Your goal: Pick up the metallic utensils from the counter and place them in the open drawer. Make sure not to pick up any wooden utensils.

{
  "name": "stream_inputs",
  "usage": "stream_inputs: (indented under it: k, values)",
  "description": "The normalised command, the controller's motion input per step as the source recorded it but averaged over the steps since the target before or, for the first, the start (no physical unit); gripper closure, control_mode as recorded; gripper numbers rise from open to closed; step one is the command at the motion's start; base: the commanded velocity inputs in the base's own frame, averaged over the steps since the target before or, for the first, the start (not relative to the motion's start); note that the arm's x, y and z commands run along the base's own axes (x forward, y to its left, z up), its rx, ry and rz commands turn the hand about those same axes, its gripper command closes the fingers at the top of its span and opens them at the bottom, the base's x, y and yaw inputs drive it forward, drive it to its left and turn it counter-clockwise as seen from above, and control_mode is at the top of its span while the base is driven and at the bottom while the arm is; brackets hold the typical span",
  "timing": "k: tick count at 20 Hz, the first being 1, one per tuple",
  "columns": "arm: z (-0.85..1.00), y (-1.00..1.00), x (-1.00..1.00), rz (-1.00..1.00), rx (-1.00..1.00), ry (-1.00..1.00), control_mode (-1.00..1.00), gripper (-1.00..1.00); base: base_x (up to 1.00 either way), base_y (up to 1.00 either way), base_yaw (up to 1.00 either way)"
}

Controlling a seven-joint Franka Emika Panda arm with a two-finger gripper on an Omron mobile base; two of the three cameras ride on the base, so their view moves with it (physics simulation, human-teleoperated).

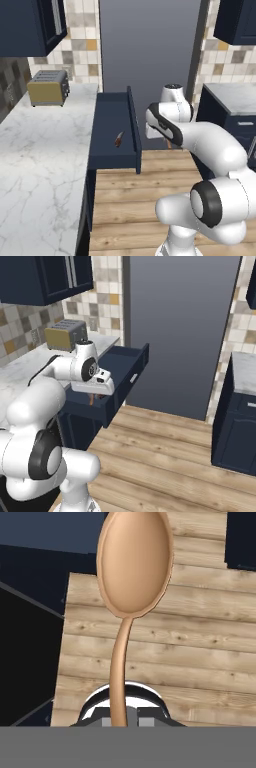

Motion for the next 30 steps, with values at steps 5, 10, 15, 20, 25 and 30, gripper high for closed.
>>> stream_inputs:
  k: [5, 10, 15, 20, 25, 30]
  values:
    - [0.0, 0.0, 0.0, 0.0, 0.0, 0.0, 1.0, 1.0, 0.03, 0.0, 0.0]
    - [0.0, 0.3, 0.59, -0.05, 0.0, -0.03, -1.0, 1.0, 0.0, 0.0, 0.0]
    - [0.04, 0.48, 0.96, -0.27, 0.01, -0.01, -1.0, 1.0, 0.0, 0.0, 0.0]
    - [0.01, 0.43, 1.0, -0.2, 0.09, 0.02, -1.0, 1.0, 0.0, 0.0, 0.0]
    - [-0.25, 0.5, 0.97, -0.01, 0.04, 0.02, -1.0, 1.0, 0.0, 0.0, 0.0]
    - [-0.55, 0.12, 0.84, 0.07, -0.01, 0.04, -1.0, 1.0, 0.0, 0.0, 0.0]
